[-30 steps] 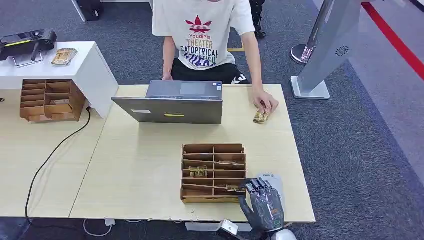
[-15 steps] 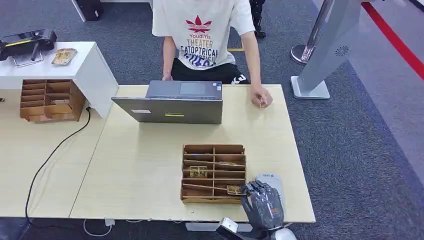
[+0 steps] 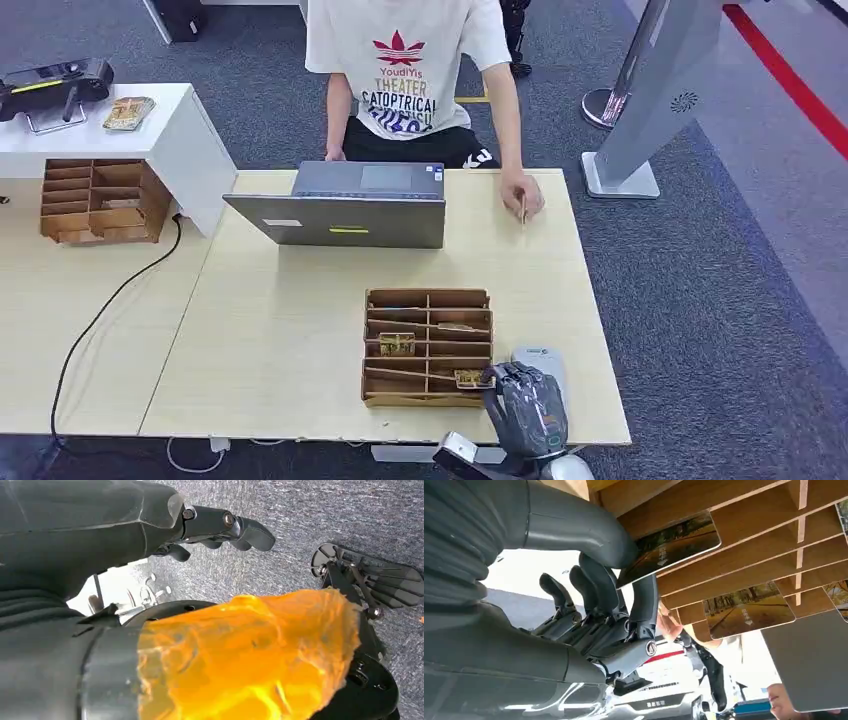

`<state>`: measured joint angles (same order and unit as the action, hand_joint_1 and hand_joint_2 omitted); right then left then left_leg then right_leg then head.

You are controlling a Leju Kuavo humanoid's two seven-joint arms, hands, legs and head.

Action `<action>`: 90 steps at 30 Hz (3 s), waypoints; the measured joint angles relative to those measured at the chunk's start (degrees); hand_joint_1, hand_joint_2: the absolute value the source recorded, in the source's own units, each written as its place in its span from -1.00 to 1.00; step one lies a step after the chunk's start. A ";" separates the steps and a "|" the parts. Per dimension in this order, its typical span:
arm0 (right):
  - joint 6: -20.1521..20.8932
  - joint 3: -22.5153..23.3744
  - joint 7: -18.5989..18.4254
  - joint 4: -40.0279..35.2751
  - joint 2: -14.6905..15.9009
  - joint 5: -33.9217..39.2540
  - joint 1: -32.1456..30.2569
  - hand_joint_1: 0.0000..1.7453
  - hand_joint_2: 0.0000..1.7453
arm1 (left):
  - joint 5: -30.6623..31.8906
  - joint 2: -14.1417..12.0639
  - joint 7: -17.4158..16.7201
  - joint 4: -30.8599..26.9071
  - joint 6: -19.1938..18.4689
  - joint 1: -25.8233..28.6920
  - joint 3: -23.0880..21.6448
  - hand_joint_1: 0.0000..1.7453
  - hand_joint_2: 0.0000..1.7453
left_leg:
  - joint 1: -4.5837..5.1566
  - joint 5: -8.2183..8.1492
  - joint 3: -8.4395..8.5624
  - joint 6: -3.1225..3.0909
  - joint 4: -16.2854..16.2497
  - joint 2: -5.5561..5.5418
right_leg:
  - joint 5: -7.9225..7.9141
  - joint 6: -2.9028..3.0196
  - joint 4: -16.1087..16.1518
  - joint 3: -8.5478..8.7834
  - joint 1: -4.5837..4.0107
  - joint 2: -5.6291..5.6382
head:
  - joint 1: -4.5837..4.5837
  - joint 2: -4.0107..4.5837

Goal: Pass the card to the sensor for recognition and then transmit it.

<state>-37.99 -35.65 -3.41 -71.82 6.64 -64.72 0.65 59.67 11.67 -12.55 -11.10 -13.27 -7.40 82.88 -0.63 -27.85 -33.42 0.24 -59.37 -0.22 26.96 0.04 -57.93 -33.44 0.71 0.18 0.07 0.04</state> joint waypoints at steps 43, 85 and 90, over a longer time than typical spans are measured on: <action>5.51 0.98 10.71 -10.95 -0.22 23.19 -1.70 0.88 1.00 | -0.37 -0.02 0.17 0.00 -0.44 0.08 0.00 -1.00 -1.00 | 0.00 0.00 -0.01 0.00 0.00 0.00 | 0.00 0.00 0.00 -0.01 0.00 0.00 | 0.02 0.00; 11.43 4.52 17.86 -15.91 -1.92 45.62 -2.57 1.00 1.00 | -0.50 -0.02 0.79 0.00 -0.61 0.15 0.00 -1.00 -1.00 | 0.00 0.00 -0.02 0.00 0.00 0.00 | 0.00 0.00 0.00 -0.01 0.00 0.00 | 0.02 0.00; 11.50 4.66 18.23 -16.77 -2.40 46.43 -1.32 1.00 1.00 | -0.02 -0.02 0.79 0.00 -0.61 0.15 0.00 -1.00 -1.00 | 0.00 0.00 -0.02 0.00 0.00 0.00 | 0.00 0.00 0.00 -0.01 0.00 0.00 | 0.00 0.00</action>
<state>-26.49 -30.99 14.82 -88.59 4.24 -18.29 -0.67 59.65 11.65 -11.76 -11.10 -13.88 -7.25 82.88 -0.63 -27.85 -33.44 0.24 -59.36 -0.22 26.96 0.04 -57.93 -33.45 0.71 0.18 0.07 0.04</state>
